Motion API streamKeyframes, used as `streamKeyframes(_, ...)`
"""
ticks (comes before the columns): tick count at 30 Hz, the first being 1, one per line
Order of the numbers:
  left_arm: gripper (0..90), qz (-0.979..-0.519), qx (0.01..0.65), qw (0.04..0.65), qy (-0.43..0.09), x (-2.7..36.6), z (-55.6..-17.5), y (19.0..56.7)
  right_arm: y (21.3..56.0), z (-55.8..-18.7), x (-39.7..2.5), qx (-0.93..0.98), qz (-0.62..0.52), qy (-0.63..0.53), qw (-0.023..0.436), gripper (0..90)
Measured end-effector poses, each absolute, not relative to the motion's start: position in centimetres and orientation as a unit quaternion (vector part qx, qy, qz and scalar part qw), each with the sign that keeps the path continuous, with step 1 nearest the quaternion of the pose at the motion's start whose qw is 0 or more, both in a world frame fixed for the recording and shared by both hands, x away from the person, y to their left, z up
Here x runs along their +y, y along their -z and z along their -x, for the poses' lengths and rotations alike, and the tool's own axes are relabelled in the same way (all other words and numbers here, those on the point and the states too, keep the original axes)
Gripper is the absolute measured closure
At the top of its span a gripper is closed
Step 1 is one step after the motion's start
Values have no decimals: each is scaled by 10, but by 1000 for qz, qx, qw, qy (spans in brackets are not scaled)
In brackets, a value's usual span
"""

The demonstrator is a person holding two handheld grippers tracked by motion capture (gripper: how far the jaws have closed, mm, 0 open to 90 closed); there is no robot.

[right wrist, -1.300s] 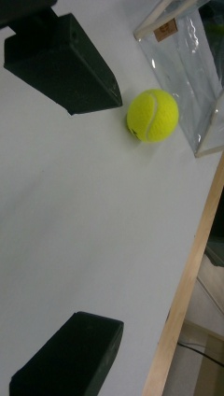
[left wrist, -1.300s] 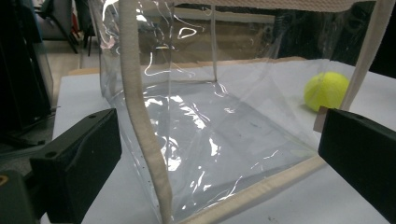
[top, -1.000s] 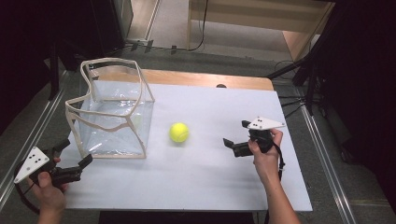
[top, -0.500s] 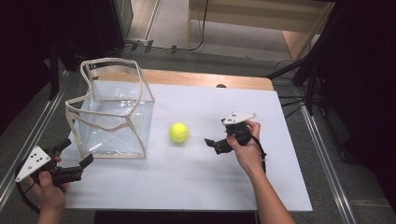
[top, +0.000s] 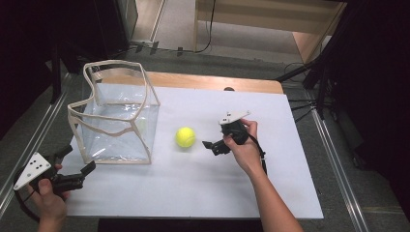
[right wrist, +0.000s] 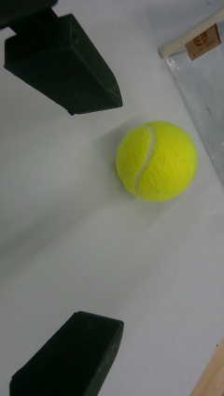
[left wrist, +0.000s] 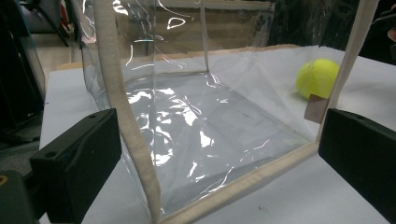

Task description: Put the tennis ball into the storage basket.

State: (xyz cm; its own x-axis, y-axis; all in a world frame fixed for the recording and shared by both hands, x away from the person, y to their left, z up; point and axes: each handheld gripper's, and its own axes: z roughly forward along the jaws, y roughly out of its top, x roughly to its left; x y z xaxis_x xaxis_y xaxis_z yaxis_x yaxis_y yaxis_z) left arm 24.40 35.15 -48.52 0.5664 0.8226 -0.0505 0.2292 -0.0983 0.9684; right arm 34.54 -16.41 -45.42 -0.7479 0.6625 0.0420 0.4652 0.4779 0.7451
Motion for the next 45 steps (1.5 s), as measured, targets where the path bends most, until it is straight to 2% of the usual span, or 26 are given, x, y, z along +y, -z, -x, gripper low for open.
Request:
streamKeyframes(22, 0, -693, 377, 554, -265, 349, -239, 486, 448, -371, -122, 876, -304, -361, 102, 0)
streamKeyframes(45, 0, -703, 364, 551, -263, 344, -240, 487, 470, -384, -91, 898, -295, -322, 61, 0)
